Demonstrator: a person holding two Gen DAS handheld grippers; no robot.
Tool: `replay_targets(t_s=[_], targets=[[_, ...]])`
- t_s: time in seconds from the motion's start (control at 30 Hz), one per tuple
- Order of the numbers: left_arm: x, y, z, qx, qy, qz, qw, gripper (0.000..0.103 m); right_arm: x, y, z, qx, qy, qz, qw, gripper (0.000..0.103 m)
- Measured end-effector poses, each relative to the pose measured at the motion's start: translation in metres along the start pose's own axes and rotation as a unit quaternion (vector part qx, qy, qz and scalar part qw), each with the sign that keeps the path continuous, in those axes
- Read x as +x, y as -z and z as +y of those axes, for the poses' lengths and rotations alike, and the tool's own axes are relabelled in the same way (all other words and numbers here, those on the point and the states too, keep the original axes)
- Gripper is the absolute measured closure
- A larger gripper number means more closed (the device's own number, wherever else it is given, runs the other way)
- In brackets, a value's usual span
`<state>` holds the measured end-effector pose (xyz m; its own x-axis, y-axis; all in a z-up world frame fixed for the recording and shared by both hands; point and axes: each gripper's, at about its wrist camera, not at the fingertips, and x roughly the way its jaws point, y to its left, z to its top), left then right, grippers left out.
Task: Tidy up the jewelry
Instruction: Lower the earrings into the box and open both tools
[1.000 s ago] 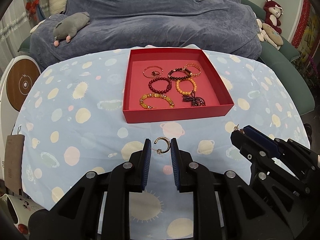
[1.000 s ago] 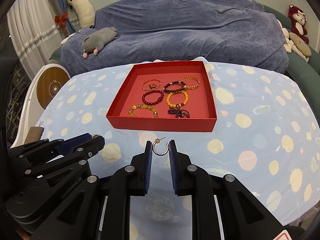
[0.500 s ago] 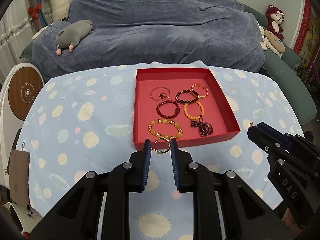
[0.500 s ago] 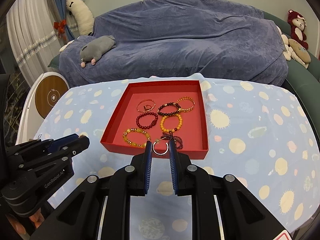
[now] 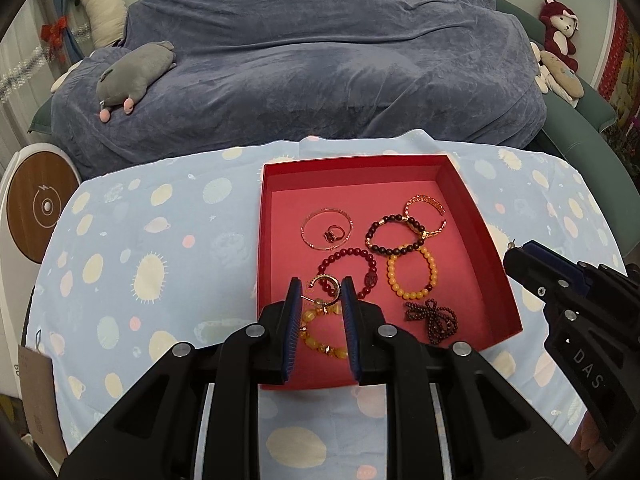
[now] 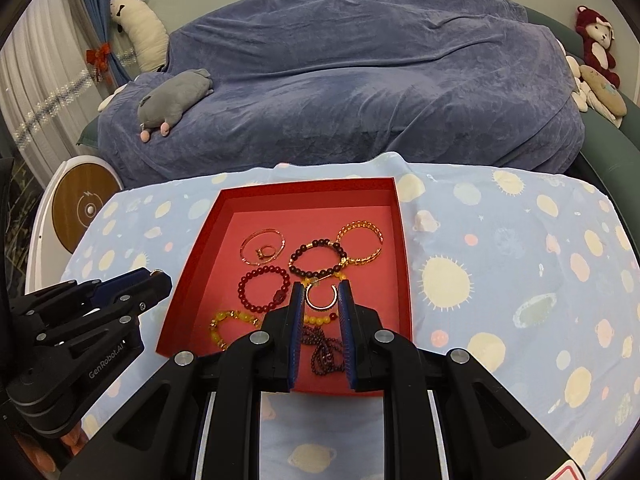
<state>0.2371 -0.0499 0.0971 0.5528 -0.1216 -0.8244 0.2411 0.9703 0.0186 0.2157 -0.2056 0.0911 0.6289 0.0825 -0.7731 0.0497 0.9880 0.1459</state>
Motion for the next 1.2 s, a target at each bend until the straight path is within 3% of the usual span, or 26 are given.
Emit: replay_targets(t_s=[0.4,0.93,0.97,1.03,1.07,1.13,1.2], targets=[[0.07,-0.018,-0.006,0.009,-0.005,0.033,0.9994,0.083,0.067,-0.012,-0.012,0.004,0.012,0.03,0.999,0.087],[0.099,-0.013,-0.005,0.007,-0.01,0.052,0.9986,0.083,0.095,-0.004,-0.018,0.009,0.026,0.047,0.999,0.086],[0.099,-0.013,-0.005,0.006,-0.012,0.052,0.9985,0.082,0.095,-0.004,-0.018,0.009,0.027,0.047,0.998,0.086],[0.097,-0.013,-0.005,0.004,-0.016,0.051,0.9985,0.066,0.093,-0.003,-0.019,0.011,0.028,0.046,0.998,0.085],[0.095,-0.013,-0.005,0.004,-0.018,0.047,0.9987,0.063,0.091,-0.003,-0.019,0.012,0.029,0.045,0.998,0.084],[0.09,-0.012,-0.006,0.006,-0.024,0.04,0.9989,0.054,0.086,-0.002,-0.018,0.012,0.03,0.042,0.999,0.077],[0.085,-0.013,-0.006,0.006,-0.026,0.036,0.999,0.05,0.079,-0.002,-0.017,0.011,0.031,0.035,0.999,0.069]])
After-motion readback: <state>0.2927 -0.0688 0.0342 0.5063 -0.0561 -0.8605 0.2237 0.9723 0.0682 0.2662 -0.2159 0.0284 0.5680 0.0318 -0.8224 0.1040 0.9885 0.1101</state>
